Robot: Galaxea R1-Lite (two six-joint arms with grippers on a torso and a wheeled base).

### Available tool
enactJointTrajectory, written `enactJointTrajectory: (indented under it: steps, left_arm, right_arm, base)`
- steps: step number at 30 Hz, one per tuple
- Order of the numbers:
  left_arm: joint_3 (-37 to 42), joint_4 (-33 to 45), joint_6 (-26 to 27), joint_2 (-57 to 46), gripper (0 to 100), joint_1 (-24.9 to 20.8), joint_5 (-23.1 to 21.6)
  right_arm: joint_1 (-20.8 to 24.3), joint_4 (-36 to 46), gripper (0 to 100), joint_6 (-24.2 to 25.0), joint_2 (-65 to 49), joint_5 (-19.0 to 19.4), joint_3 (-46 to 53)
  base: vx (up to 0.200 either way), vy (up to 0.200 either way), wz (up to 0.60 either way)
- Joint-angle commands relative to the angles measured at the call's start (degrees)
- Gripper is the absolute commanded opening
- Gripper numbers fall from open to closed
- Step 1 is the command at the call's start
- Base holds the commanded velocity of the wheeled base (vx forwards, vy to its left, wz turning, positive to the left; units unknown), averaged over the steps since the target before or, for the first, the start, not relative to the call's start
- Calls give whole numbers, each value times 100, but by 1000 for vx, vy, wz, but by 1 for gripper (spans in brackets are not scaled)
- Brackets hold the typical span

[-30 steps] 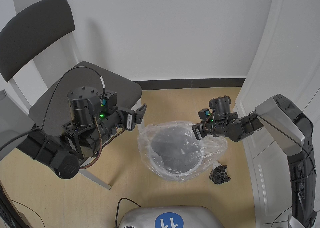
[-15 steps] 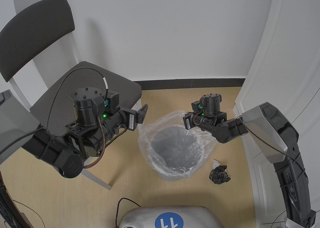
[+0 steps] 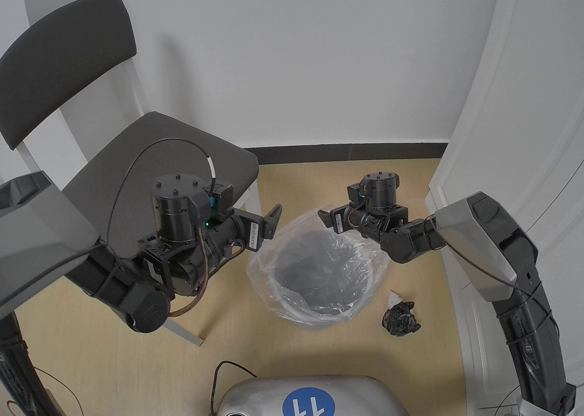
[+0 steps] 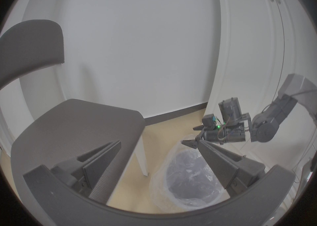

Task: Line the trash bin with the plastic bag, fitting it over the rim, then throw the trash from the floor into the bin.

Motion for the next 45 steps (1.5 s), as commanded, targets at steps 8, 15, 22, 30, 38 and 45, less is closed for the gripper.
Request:
enactJointTrajectory:
  steps: [8,15,22,30,38,45]
  left_arm:
    - [-1013,2,-71,2012,100,-375,341]
    - [-1620,90,-300,2610,100,-173,368]
    - [-1910,336,-317,2830,100,108,368]
    - [-2358,406,-326,3120,100,337,526]
    - [-2630,389,-361,3339,100,372,570]
    - [-3211,389,-423,3682,100,372,1168]
  right_arm:
    - [-161,-574,100,840,-1425,-479,2172]
    - [-460,-1593,100,1103,-1434,-461,2981]
    - [-530,-1997,100,1499,-1311,-417,3341]
    - [-539,-2261,100,1692,-950,-409,3244]
    - [-548,-2411,100,1701,-476,-409,2893]
    - [-592,-2437,100,1824,16,-461,2330]
  base:
    - [0,0,0]
    - [0,0,0]
    - [0,0,0]
    - [0,0,0]
    - [0,0,0]
    - [0,0,0]
